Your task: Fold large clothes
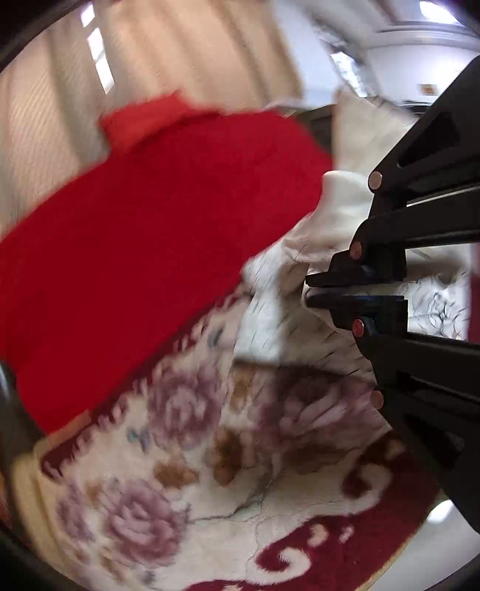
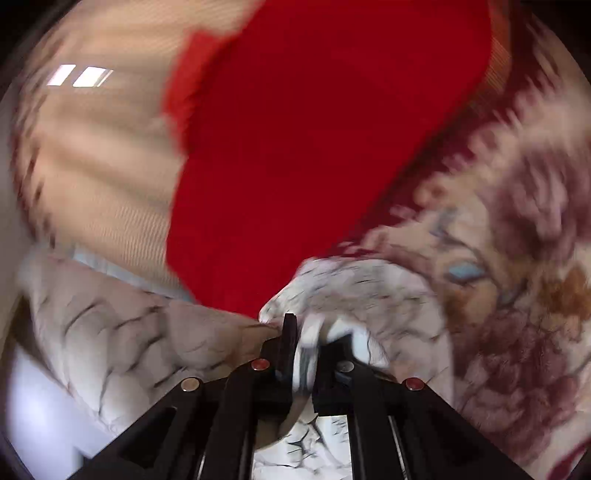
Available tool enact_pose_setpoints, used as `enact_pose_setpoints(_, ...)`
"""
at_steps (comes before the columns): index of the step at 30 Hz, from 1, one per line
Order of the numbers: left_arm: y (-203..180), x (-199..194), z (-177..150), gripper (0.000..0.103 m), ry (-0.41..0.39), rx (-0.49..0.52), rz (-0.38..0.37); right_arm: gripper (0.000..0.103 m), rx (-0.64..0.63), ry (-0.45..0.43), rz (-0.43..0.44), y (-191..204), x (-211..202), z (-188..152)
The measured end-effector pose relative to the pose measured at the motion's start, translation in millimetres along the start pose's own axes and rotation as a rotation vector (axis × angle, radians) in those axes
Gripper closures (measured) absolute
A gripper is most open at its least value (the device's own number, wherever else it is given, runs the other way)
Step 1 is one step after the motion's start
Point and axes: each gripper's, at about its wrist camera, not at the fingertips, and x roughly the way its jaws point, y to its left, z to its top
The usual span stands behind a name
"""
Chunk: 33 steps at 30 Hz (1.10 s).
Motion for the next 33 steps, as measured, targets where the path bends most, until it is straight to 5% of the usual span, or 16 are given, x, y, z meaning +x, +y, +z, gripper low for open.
enact_pose_setpoints(2, 11, 24, 5, 0.099, -0.040, -0.047, 0.065, 0.092, 0.079, 0.016, -0.042, -29, 19, 3)
enact_pose_setpoints(4, 18, 33, -1, 0.099, -0.074, -0.092, 0.052, 0.086, 0.137, 0.063, -0.086, -42, 32, 3)
enact_pose_setpoints(8, -2, 36, -16, 0.093, -0.166, -0.023, 0.069, 0.083, 0.041, 0.040, -0.114, -22, 34, 10)
enact_pose_setpoints(9, -13, 38, -21, 0.083, -0.183, 0.019, 0.086, 0.083, 0.027, 0.025, -0.100, -16, 32, 11)
enact_pose_setpoints(12, -34, 50, -29, 0.030, -0.192, 0.110, 0.122, 0.079, -0.011, -0.003, -0.092, -3, 33, 10)
enact_pose_setpoints(17, -54, 75, -43, 0.022, -0.201, 0.315, 0.305, 0.078, -0.077, -0.044, -0.104, 10, 27, 6)
enact_pose_setpoints(21, -37, 100, -40, 0.023, -0.099, 0.305, 0.350, 0.078, 0.048, -0.044, -0.046, -6, 24, 11)
enact_pose_setpoints(24, -16, 108, -33, 0.068, -0.046, 0.246, 0.378, 0.073, 0.112, -0.044, 0.017, -16, 18, 13)
enact_pose_setpoints(27, 4, 102, -25, 0.074, -0.034, 0.142, 0.325, 0.068, 0.149, -0.066, 0.100, -18, 5, 14)
enact_pose_setpoints(29, 6, 95, -25, 0.074, -0.049, 0.132, 0.323, 0.041, 0.191, -0.100, 0.173, -24, -10, 18)
enact_pose_setpoints(30, 5, 89, -25, 0.074, -0.070, 0.134, 0.332, 0.017, 0.205, -0.155, 0.199, -25, -20, 18)
enact_pose_setpoints(33, -5, 63, -27, 0.074, -0.189, 0.147, 0.365, 0.011, 0.169, -0.364, 0.262, -20, -60, 16)
